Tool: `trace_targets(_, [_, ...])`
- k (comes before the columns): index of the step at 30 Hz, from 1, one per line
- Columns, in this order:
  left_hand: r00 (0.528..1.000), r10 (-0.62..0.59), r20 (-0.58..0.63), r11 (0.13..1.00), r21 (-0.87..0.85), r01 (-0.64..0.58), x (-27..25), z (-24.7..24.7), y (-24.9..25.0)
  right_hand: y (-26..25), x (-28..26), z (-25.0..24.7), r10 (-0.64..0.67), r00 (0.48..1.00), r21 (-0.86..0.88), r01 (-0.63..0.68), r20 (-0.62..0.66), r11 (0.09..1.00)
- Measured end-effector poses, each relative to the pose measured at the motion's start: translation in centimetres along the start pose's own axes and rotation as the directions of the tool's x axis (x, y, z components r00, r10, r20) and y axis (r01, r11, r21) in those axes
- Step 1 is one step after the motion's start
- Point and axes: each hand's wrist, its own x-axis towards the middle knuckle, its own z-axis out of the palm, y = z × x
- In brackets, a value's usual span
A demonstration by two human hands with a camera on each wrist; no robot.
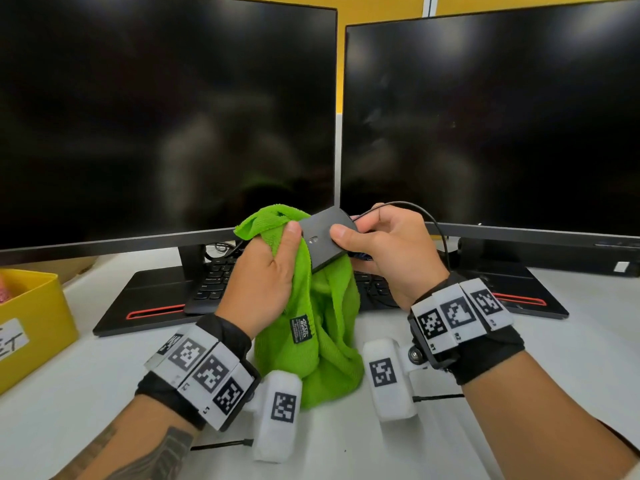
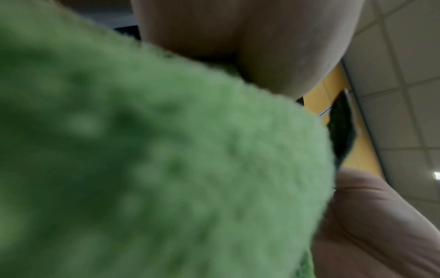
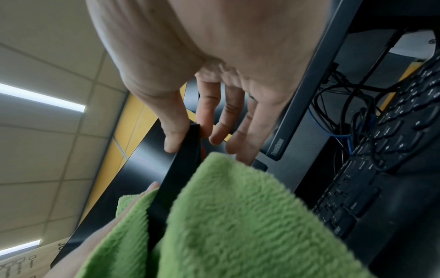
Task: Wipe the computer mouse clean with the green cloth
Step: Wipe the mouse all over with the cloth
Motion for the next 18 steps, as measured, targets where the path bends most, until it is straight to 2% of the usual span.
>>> trace_targets(4, [0.992,-0.09,-0.092,0.987,0.123,0.101,-0.2,0.1,0.9,0.0,0.0,0.0,0.0,1.0,-0.039,0.0,-0.01,0.999])
trace_targets(7, [0.976,-0.175,-0.127,0.972,0.137,0.192,-0.2,-0.2,0.7,0.0,0.1,-0.5,-0.012,1.0,-0.033,0.011,-0.003,0.999])
trace_targets(10, [0.97,-0.194,-0.146,0.978,0.05,0.203,0.0,-0.4,0.0,-0.2,-0.1,-0.8,0.006,0.999,0.054,-0.009,0.04,0.999])
trace_targets(14, [0.947,-0.247,-0.205,0.968,-0.087,0.234,-0.1,-0.2,1.2,-0.4,0.0,-0.8,0.004,0.999,0.071,-0.006,0.034,0.997])
trace_targets(18, [0.94,-0.315,-0.134,0.946,-0.129,0.299,0.0,-0.1,1.4,-0.4,0.2,-1.2,0.005,1.0,0.09,-0.006,0.004,0.996])
